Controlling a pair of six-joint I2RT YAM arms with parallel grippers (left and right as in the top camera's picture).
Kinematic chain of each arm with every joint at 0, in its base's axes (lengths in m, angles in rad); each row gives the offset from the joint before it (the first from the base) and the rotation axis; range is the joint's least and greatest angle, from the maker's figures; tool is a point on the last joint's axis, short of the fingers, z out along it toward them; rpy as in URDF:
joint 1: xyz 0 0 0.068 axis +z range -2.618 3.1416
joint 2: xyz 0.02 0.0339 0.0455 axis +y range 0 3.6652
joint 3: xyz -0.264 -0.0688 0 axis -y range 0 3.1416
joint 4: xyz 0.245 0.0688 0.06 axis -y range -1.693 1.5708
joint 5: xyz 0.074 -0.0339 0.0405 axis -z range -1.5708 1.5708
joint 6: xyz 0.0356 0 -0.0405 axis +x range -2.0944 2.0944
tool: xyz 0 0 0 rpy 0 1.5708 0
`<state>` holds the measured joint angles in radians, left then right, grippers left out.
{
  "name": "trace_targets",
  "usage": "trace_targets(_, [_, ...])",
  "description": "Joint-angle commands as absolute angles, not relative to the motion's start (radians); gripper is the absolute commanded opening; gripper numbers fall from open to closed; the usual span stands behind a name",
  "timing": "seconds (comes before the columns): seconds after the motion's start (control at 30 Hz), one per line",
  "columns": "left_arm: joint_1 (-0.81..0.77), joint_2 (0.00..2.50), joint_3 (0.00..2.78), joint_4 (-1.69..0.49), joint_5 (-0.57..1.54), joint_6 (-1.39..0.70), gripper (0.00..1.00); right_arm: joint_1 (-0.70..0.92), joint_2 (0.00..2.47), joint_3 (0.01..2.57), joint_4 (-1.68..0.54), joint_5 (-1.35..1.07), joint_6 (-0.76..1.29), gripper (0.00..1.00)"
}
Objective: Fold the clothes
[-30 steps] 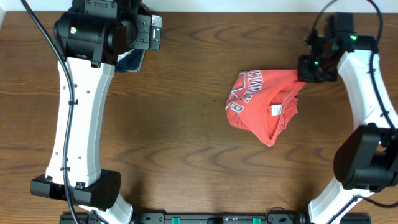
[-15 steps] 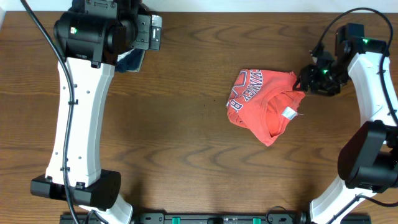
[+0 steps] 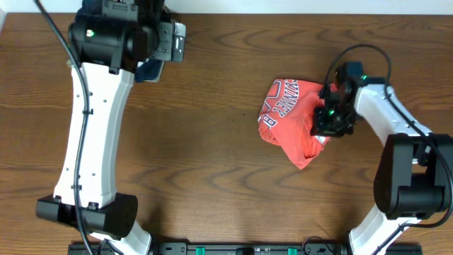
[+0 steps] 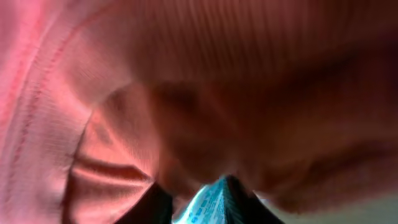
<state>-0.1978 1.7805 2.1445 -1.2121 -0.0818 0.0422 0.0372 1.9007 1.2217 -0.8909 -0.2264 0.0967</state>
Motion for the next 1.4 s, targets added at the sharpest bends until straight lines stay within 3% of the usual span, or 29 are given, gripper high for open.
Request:
trace_targets(0.0, [-0.195, 1.796, 2.101, -1.209, -0.089, 0.051, 0.98, 0.076, 1.893, 1.149, -0.804, -0.184, 0.175, 0.22])
trace_targets(0.13, [-0.195, 1.796, 2.066, -1.205, -0.089, 0.051, 0.98, 0.131, 1.893, 1.078, -0.673, -0.191, 0.206, 0.22])
trace_targets(0.37, [-0.196, 1.796, 2.028, -1.195, -0.029, 0.051, 0.98, 0.286, 1.893, 1.057, -0.508, -0.162, 0.186, 0.45])
trace_targets(0.5, [-0.196, 1.798, 2.008, -1.185, 0.017, 0.051, 0.98, 0.305, 1.887, 1.124, -0.511, -0.155, 0.175, 0.54])
trace_targets(0.87, [-0.307, 1.803, 1.805, -1.11, 0.15, 0.208, 0.98, 0.085, 1.702, 1.386, -0.628, -0.18, 0.159, 0.67])
trace_targets(1.07, [-0.426, 1.816, 1.587, -0.859, 0.15, 0.209, 0.98, -0.034, 1.661, 1.389, -0.653, -0.18, 0.16, 0.68])
trace_targets(1.37, [-0.548, 1.921, 1.43, -0.521, 0.15, 0.209, 0.98, -0.069, 1.678, 1.386, -0.717, -0.159, 0.159, 0.7])
